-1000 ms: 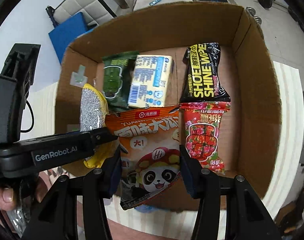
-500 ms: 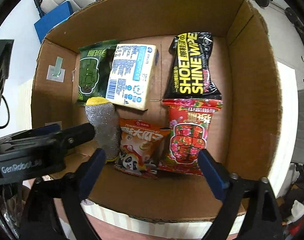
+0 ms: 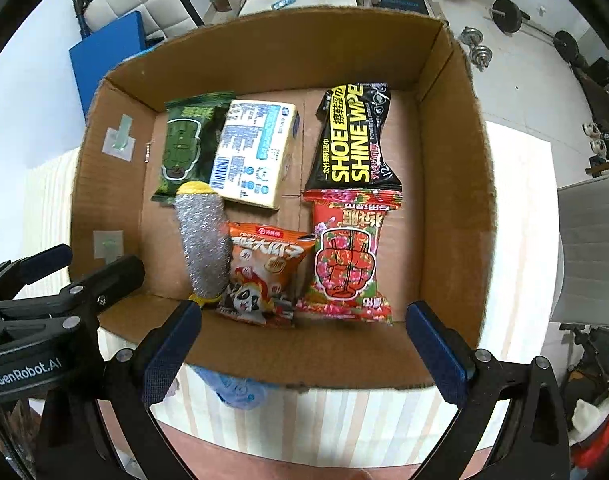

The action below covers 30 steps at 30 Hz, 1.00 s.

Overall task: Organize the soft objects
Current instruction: 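Place the panda bag and sponge into the box and open both tools, then grasp the blue wipes pack with right tool while left grasps lilac cloth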

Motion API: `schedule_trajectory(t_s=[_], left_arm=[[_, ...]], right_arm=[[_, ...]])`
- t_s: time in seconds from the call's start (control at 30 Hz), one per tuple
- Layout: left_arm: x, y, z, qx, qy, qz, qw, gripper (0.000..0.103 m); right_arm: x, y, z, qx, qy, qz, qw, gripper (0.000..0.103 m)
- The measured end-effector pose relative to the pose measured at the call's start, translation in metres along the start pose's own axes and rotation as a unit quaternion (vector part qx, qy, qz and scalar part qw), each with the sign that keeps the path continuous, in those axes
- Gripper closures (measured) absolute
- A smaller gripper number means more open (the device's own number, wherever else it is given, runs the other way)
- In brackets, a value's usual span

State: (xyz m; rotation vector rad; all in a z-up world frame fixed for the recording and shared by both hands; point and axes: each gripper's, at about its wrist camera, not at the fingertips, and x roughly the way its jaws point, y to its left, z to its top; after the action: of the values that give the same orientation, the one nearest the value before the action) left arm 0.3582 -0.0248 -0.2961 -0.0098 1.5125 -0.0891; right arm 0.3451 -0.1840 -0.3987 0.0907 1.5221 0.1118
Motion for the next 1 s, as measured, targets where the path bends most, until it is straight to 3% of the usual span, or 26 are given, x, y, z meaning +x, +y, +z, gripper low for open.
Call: schedule_trajectory(t_s=[0.37, 0.5, 0.6, 0.7, 0.8, 1.0], left_arm=[[-0.069, -0.004, -0.029, 0.01, -0.081, 0.036, 0.996, 0.0], [-0.094, 0.005, -0.06, 0.006, -0.126, 0.067, 0.9897, 0.0], [-0.092, 0.024, -0.096, -0.004, -0.143, 0.095, 0.9852, 0.0], [-0.07, 0.046, -0.122, -0.018, -0.123, 0.116, 0.9855, 0.0], [-0.029, 0.075, -0.142, -0.047, -0.071, 0.116, 0.9896, 0.0], [0.038, 0.105, -0.156, -0.067, -0.005, 0.111, 0.9915, 0.0]], right_arm=[[-0.046, 0.004, -0.03, -0.003, -0.041, 0.039, 0.998, 0.0], [-0.063, 0.015, -0.065, -0.034, -0.057, 0.062, 0.996, 0.0], [-0.051, 0.027, -0.095, -0.06, -0.048, 0.073, 0.994, 0.0], [-0.016, 0.043, -0.115, -0.087, -0.027, 0.058, 0.994, 0.0], [0.027, 0.059, -0.123, -0.097, -0.006, 0.052, 0.994, 0.001], [0.098, 0.086, -0.127, -0.109, 0.025, 0.022, 0.993, 0.01]])
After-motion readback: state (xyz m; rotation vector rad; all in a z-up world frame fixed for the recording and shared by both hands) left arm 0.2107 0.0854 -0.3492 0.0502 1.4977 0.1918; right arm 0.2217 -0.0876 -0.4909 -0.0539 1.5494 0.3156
